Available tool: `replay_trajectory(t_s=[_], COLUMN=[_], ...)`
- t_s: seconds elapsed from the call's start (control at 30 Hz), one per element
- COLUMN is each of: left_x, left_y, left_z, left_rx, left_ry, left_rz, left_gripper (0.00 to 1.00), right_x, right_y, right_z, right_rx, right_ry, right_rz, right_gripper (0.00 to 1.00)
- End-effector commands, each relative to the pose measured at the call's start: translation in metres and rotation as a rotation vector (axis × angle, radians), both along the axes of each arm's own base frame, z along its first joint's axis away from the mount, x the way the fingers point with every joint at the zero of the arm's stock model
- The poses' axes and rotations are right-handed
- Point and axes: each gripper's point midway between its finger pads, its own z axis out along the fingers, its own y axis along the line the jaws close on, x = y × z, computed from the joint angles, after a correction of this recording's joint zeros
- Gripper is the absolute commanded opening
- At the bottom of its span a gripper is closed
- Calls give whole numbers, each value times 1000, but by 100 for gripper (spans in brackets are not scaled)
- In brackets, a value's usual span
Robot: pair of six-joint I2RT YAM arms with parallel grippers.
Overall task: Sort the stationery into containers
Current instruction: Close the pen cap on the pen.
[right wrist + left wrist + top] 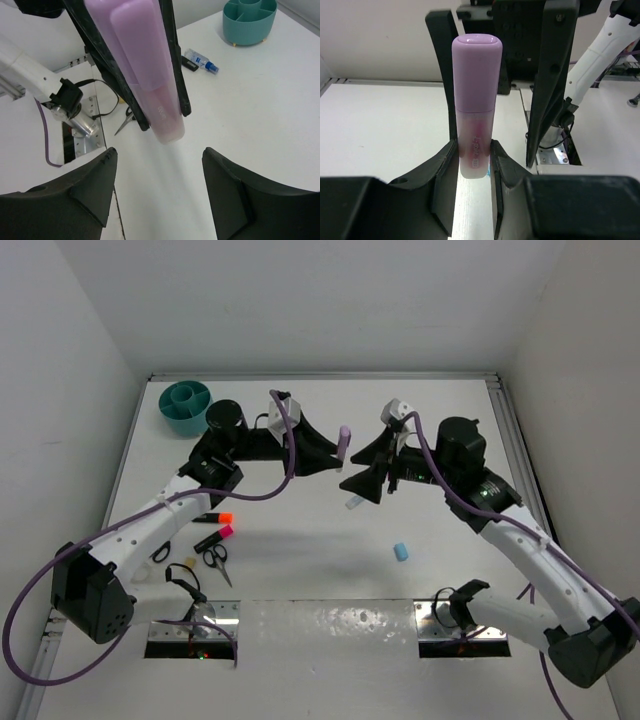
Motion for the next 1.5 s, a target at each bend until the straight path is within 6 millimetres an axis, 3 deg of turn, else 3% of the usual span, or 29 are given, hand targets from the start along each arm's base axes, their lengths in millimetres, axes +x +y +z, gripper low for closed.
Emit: replay_trajectory(t_s=[0.0, 0.17, 0.37, 0.57, 0.83, 1.03, 1.07, 1.17, 1.43, 1.47], left_x=[-13, -34, -47, -46, -46, -47, -47, -47, -43, -41], left_y=[4, 2, -1, -2, -7, -9, -8, -8, -8, -8], left_z=[12, 16, 21, 26, 25, 27, 27, 28, 24, 23], left_rx=[-22, -36, -49, -60, -61, -67, -66, -67, -57, -56], left_ry=[-73, -108, -121, -119, -100, -95, -92, -95, -89, -86], left_rz=[-46, -161, -211, -205, -206, -206, -206, -205, -175, -165], left_gripper=[0, 0, 0, 0, 0, 0, 0, 0, 0, 4], right_x=[-6, -11, -4, -5, -10, -9, -10, -10, -11, -10], right_y=[-12, -13, -1, 4, 10, 13, 14, 14, 14, 15], right_z=[33, 68, 84, 85, 85, 89, 90, 90, 88, 90], right_rx=[11, 34, 87, 94, 117, 146, 153, 159, 193, 203], right_ry=[-103, -202, -248, -229, -204, -219, -218, -219, -214, -218], right_rz=[2, 38, 82, 118, 143, 148, 154, 153, 144, 143], right_gripper=[68, 66, 66, 64, 47, 25, 16, 2, 0, 0])
